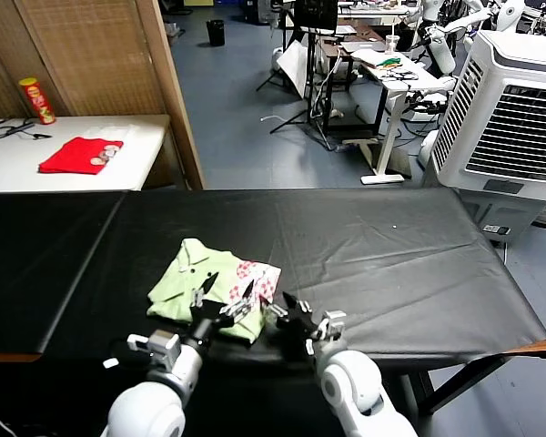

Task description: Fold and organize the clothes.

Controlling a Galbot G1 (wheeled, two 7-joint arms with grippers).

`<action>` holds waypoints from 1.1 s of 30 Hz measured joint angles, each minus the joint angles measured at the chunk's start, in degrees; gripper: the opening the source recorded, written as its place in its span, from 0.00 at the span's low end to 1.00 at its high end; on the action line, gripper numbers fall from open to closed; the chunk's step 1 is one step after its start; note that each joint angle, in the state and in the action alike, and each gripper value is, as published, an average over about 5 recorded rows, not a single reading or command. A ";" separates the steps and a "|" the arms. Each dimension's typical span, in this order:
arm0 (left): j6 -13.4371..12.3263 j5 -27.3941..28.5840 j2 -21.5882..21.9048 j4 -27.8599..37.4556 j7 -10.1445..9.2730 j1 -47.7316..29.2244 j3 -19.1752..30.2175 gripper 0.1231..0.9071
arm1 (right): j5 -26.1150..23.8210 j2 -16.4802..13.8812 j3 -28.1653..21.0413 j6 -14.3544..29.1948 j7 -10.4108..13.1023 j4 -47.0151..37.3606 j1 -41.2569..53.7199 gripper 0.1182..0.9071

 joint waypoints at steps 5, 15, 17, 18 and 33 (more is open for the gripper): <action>-0.69 0.12 -0.01 -0.52 -0.53 1.75 -1.46 0.86 | -1.10 0.56 0.03 1.15 -1.57 -3.45 2.36 0.24; -2.91 0.76 -0.24 -0.56 -0.60 5.07 -4.01 0.86 | -15.86 -4.30 -0.14 11.89 -10.23 -10.76 10.32 0.01; -4.14 1.06 -0.14 -0.14 -0.74 5.65 -4.47 0.86 | -19.47 -6.05 0.12 15.30 -11.92 -12.00 11.67 0.05; -5.04 1.11 -0.04 0.17 -0.81 5.95 -4.74 0.86 | -20.70 -6.98 0.33 16.81 -12.41 -12.35 12.02 0.09; -9.24 -0.83 4.16 1.33 -4.57 9.99 -7.53 0.86 | -21.37 -11.52 9.32 21.44 0.19 8.66 -11.18 0.86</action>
